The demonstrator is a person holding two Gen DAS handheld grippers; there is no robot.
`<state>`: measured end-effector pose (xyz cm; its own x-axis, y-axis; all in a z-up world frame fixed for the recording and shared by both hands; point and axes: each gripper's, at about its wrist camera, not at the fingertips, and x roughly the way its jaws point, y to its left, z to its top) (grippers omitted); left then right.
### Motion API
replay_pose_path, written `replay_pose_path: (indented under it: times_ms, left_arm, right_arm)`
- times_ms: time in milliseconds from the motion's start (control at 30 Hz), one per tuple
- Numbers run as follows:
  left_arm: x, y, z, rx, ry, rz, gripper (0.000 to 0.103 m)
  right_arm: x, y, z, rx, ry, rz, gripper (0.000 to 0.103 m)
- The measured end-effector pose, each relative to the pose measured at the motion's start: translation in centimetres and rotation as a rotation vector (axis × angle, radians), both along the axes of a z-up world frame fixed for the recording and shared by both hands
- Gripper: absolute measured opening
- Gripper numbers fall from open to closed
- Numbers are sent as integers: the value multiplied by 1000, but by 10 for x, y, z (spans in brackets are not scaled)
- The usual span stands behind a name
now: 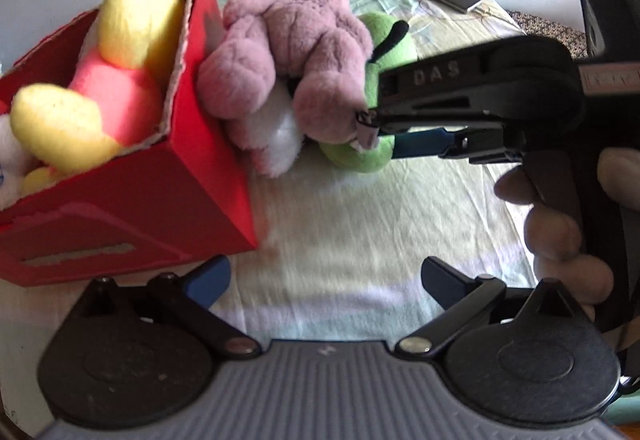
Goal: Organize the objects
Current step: 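Close the right tool on the pink teddy bear's back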
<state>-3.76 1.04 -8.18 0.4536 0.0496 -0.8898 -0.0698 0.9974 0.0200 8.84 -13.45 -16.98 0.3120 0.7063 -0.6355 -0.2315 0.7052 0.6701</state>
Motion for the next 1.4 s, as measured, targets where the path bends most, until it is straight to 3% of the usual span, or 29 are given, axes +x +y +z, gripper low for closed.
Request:
replay_pose_path:
  times_ms: [167, 267, 433, 600, 733, 867, 1133, 1400]
  left_arm:
    - [1, -7, 13, -18, -50, -42, 101]
    - [1, -14, 19, 9, -87, -77, 101]
    - [5, -16, 20, 2, -98, -90, 101]
    - [9, -13, 21, -7, -110, -83, 101]
    - [9, -11, 22, 36, -116, -63, 98]
    - [8, -2, 22, 1, -112, -55, 98]
    - [-7, -5, 27, -3, -134, -117, 99]
    - [-27, -3, 14, -101, -80, -157, 100]
  right_arm:
    - [-7, -12, 9, -19, -52, -5, 45]
    - [-10, -28, 15, -8, -48, -52, 47]
    - [-13, -40, 30, 78, -57, -75, 48]
    - [1, -25, 31, 179, -19, -56, 49]
    - [5, -5, 31, 127, -51, -25, 47]
    - [5, -1, 29, 119, -39, 26, 26]
    - [-19, -25, 35, 93, -61, 83, 25]
    - [-64, -49, 22, 75, 6, 116, 24]
